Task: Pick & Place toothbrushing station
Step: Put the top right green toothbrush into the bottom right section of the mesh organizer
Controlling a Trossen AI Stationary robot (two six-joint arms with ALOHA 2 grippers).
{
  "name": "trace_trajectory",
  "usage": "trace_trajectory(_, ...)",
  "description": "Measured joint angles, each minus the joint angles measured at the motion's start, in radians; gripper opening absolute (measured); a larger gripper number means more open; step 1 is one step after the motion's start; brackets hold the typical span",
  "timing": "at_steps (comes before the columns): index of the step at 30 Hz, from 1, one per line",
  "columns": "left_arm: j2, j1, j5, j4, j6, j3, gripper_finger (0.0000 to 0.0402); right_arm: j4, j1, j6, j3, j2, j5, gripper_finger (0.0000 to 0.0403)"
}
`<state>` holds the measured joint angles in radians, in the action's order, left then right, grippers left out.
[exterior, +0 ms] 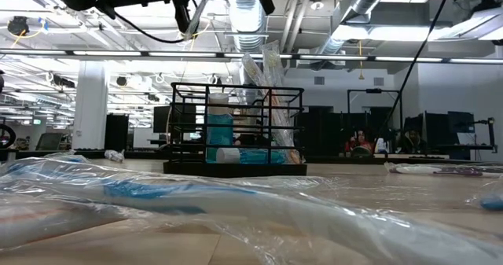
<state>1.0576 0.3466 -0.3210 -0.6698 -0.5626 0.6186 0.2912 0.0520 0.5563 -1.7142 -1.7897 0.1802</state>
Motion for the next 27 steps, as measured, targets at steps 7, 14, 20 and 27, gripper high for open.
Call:
trace_trajectory(7, -0.002, 0.007, -0.001, 0.053, -0.072, 0.000, 0.0069, 0.022, -0.009, -0.017, 0.000, 0.000, 0.003, 0.0015)
trace_trajectory(14, -0.015, 0.008, 0.000, 0.109, -0.086, 0.000, 0.0189, 0.030, -0.013, -0.017, 0.000, 0.003, 0.000, 0.0014)
trace_trajectory(20, -0.048, 0.008, 0.016, 0.114, -0.090, 0.000, 0.0260, 0.029, -0.011, -0.033, 0.000, 0.006, 0.001, 0.0014)
trace_trajectory(27, -0.077, 0.014, 0.045, 0.174, -0.100, 0.000, 0.0290, 0.026, -0.012, -0.033, 0.000, 0.006, -0.001, 0.0014)
